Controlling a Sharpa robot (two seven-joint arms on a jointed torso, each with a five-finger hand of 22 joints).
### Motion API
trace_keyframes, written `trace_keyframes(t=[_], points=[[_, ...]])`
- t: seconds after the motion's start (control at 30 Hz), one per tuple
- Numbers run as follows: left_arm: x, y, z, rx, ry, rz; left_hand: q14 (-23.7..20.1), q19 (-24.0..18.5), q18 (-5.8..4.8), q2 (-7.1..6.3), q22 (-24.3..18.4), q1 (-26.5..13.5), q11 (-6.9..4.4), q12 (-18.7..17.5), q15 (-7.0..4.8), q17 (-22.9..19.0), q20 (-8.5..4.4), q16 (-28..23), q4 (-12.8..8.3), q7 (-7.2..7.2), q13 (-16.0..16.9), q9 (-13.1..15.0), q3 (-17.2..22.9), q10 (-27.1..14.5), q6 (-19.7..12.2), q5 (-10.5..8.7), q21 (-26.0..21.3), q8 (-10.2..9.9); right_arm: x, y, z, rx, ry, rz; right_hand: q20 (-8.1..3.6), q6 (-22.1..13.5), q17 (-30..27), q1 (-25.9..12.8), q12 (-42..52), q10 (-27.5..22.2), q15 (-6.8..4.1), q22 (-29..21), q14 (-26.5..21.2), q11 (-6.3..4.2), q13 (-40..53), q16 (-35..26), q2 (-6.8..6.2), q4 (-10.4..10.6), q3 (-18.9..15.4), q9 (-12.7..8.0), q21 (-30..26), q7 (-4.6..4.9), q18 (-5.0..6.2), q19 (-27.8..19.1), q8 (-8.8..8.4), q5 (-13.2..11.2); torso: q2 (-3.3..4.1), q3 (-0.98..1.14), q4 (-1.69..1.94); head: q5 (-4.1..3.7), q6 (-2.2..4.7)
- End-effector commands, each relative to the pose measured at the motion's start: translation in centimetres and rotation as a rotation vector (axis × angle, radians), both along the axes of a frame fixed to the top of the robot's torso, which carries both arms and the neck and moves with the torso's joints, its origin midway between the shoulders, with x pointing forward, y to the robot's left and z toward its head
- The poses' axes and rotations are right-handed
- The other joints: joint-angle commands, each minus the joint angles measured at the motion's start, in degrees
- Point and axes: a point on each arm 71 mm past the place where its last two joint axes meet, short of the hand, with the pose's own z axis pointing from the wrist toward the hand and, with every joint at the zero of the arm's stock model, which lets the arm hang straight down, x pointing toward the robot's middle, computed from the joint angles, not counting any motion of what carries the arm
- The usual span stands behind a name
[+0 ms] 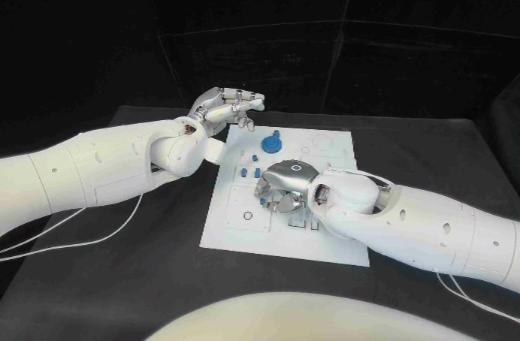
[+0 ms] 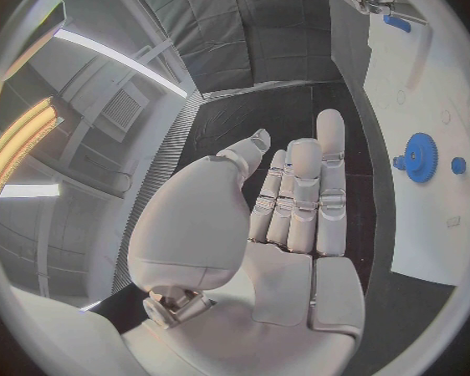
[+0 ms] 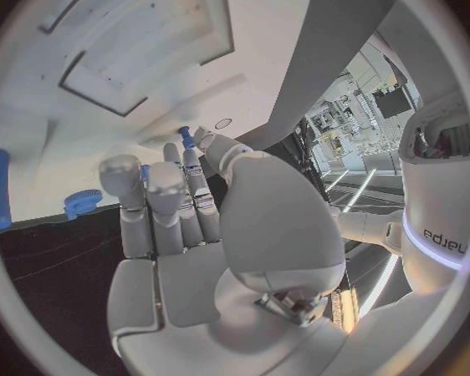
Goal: Assemble the parts on the task board
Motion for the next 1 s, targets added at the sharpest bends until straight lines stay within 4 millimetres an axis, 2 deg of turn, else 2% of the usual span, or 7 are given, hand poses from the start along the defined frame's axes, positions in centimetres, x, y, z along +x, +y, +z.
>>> trace_keyframes(t=[0.03,0.37,0.53,0.67,0.73,0.83,1.0], points=[[0.0,-0.1,0.1,-0.009,0.000,-0.011,-0.42,0.00,0.73,0.24,-0.09,0.52,0.15,0.16,-0.11,-0.05,0.51,-0.03,-0.03,0.12,0.10,-0.07,-0.34,-0.36,-0.45,-0.05,-0.20,0.29,0.0,0.0,0.2,0.031,0.001,-0.001,0.00,-0.73,-0.27,-0.62,0.07,-0.55,0.25,-0.24,-0.24,0.00,0.04,-0.38,-0.32,0.03,-0.74,-0.06,-0.31,0.01,0.08,-0.46,-0.21,-0.39,0.01,0.03,0.01,-0.05,0.01],[0.1,0.0,0.1,-0.008,0.001,-0.009,-0.48,0.00,0.73,0.27,-0.13,0.51,0.20,0.23,-0.07,-0.13,0.53,-0.03,-0.01,0.16,0.11,-0.07,-0.43,-0.51,-0.56,-0.05,-0.24,0.31,0.0,-0.7,0.6,0.075,-0.008,-0.028,0.12,-1.60,-0.16,-0.94,0.44,-0.68,0.38,-0.22,-0.13,0.19,0.12,-0.14,-0.19,0.29,-2.24,0.01,-0.40,0.40,0.04,-0.21,-0.09,-0.16,0.03,0.06,0.00,-0.06,0.02],[0.0,0.2,0.1,-0.006,0.001,-0.006,-0.50,0.01,0.73,0.27,-0.14,0.49,0.21,0.27,-0.06,-0.16,0.55,-0.02,0.00,0.17,0.12,-0.07,-0.47,-0.56,-0.59,-0.05,-0.26,0.32,0.0,-2.6,1.1,0.098,-0.032,-0.072,0.13,-1.45,-0.26,-0.85,0.53,-0.61,0.37,-0.27,-0.11,0.17,0.12,-0.15,-0.07,0.27,-2.39,0.07,-0.43,0.37,0.05,-0.18,0.02,-0.04,-0.13,0.06,-0.15,-0.17,0.23],[0.0,0.4,0.1,-0.005,0.002,-0.003,-0.50,0.01,0.73,0.27,-0.14,0.49,0.21,0.27,-0.06,-0.16,0.55,-0.02,0.00,0.17,0.12,-0.07,-0.47,-0.56,-0.59,-0.05,-0.26,0.32,0.6,-5.2,1.7,0.097,-0.044,-0.128,0.19,-1.63,-3.38,-0.78,0.12,-1.80,0.43,-2.88,-0.96,0.27,0.00,-2.40,-0.30,0.21,-3.38,0.08,-2.03,0.27,0.56,-1.76,-0.05,0.07,-0.10,-0.04,-0.19,-0.74,0.60],[0.0,0.4,0.1,-0.005,0.002,-0.004,-0.50,0.01,0.73,0.27,-0.14,0.49,0.21,0.27,-0.06,-0.16,0.55,-0.02,0.00,0.17,0.12,-0.07,-0.47,-0.56,-0.59,-0.05,-0.26,0.32,1.2,-6.6,2.2,0.090,-0.050,-0.164,0.34,-2.21,-6.91,-0.64,0.02,-4.08,0.69,-6.16,-2.02,0.41,0.08,-5.24,-0.18,0.23,-4.96,0.07,-4.32,0.43,1.17,-3.75,-0.06,0.20,-0.15,-0.03,-0.28,-0.89,0.91],[0.0,0.3,0.1,-0.006,0.002,-0.005,-0.50,0.01,0.73,0.27,-0.14,0.49,0.21,0.27,-0.06,-0.16,0.55,-0.02,0.00,0.17,0.12,-0.07,-0.47,-0.56,-0.59,-0.05,-0.26,0.32,1.9,-8.3,3.0,0.080,-0.059,-0.202,0.38,-2.96,-11.26,-0.74,0.12,-5.74,0.60,-10.58,-2.98,0.44,0.11,-8.86,-0.33,0.44,-7.69,0.06,-7.53,0.14,1.94,-6.19,-0.08,0.72,-0.19,0.00,-0.30,-1.15,1.09],[0.0,0.4,0.1,-0.006,0.002,-0.005,-0.50,0.01,0.73,0.27,-0.14,0.49,0.21,0.27,-0.06,-0.16,0.55,-0.02,0.00,0.17,0.12,-0.07,-0.47,-0.56,-0.59,-0.05,-0.26,0.32,2.7,-10.4,4.1,0.043,-0.063,-0.247,0.24,-4.42,-13.78,-0.23,0.53,-7.24,0.47,-13.75,-2.97,0.30,0.16,-11.19,-0.03,1.13,-13.34,0.07,-10.32,-0.71,2.31,-7.01,-0.08,1.59,-0.17,0.04,-0.31,-1.40,1.39]])
